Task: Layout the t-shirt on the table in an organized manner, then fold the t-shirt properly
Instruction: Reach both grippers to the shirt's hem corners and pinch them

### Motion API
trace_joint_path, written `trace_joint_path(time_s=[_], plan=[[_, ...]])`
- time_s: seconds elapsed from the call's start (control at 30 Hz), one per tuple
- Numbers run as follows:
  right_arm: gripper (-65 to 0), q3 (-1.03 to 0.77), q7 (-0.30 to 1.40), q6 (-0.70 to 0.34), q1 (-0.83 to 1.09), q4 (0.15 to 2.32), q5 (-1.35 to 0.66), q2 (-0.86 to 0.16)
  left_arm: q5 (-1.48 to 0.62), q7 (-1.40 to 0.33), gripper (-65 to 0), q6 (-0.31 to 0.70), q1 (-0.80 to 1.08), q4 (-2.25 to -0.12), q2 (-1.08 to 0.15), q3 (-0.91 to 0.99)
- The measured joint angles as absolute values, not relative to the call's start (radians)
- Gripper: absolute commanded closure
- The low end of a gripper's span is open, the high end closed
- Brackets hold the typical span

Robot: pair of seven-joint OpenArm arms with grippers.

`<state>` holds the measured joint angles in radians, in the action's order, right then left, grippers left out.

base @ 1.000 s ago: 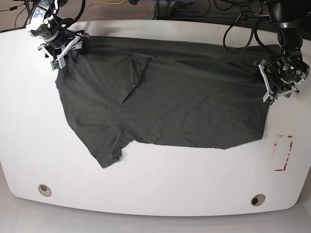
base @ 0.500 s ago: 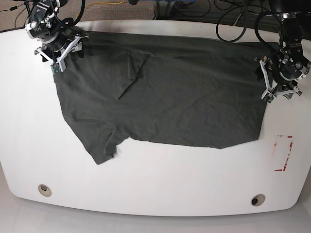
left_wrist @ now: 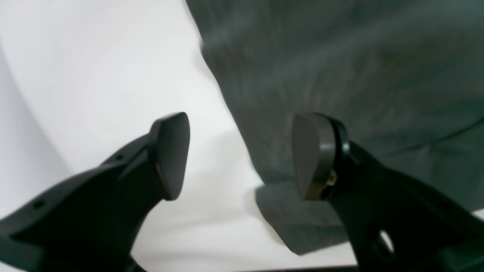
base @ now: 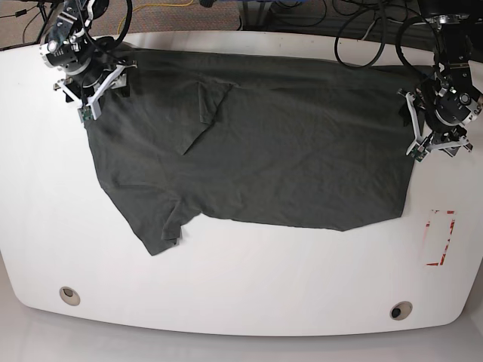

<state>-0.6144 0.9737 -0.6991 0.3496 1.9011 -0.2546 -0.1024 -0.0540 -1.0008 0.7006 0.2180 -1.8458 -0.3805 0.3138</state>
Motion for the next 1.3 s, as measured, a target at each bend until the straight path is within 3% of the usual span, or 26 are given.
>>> trace_joint_path(time_s=[0.3,0.53,1.03,1.3], plan=[[-40.0,-0.614,0.969,-0.699,0.105,1.807,-0.259,-0.116,-0.021,-1.032,-38.5,0.697,0.153,-1.84,-0.301,0.492],[-40.0,-0.618,0.97,-0.694,-0.089,1.612,-0.106,-0.141,-0.058,-1.003,-38.5,0.704,0.041,-1.826,-0.283,0.533],[-40.0,-0.617,0.664,-0.696,-0.357,1.028,-0.003,-0.231,-0.044,-1.065,-38.5,0.7,-0.033,-1.803,-0.287,0.596],[-40.0,-0.618,0.554,-0.693,-0.378,0.908,-0.022,-0.249,-0.044,-1.069,-38.5,0.701,-0.033,-1.802,-0.289,0.627]])
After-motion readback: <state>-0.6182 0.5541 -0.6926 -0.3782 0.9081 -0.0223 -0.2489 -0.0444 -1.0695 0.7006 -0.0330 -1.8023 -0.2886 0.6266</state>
